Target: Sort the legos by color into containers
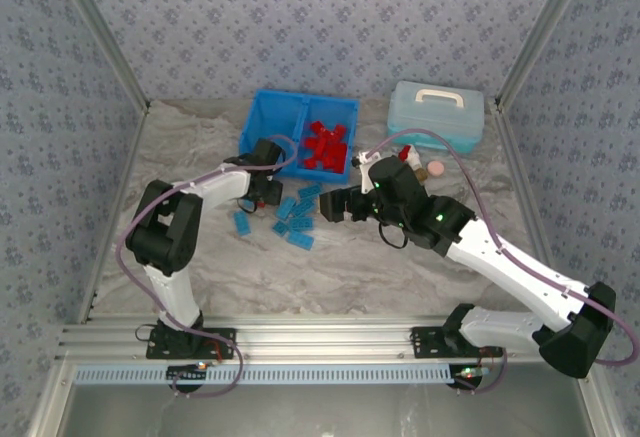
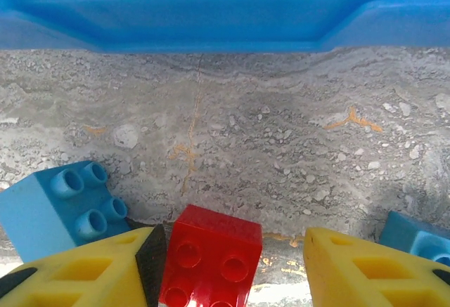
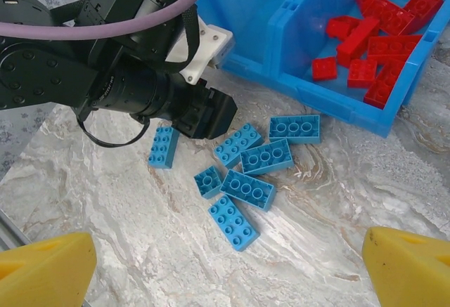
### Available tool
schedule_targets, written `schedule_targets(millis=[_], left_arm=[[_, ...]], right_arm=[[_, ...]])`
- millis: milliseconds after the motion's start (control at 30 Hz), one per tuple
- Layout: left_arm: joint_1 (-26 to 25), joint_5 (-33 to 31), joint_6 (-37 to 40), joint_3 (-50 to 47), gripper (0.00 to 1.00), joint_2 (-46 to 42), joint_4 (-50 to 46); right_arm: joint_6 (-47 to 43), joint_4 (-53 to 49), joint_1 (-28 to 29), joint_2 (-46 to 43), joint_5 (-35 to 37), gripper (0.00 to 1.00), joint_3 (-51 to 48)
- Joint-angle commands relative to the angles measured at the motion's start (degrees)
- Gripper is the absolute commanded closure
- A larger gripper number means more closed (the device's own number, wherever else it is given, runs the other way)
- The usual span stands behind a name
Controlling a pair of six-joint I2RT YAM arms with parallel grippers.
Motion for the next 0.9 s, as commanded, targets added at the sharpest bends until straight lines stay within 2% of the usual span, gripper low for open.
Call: schedule_targets(millis=[0,533,867], left_arm=[[0.22,-0.49,0.84,0.69,0.44,1.22,0.73],[0.27,-0.65,-1.33,-4.58,0.54,1.33,1.81],[0.2,0.62,-2.8,-5.48,0.62,-2.41,1.36]], right_arm=[[-0.74,-1.22,0.33,-0.42,1.46,0.0,1.76],[-0.17,-1.92,0.26,-0.65,3.17,0.0,1.97],[0.17,-1.47,0.27,-0.46,3.45,0.0,2.06]])
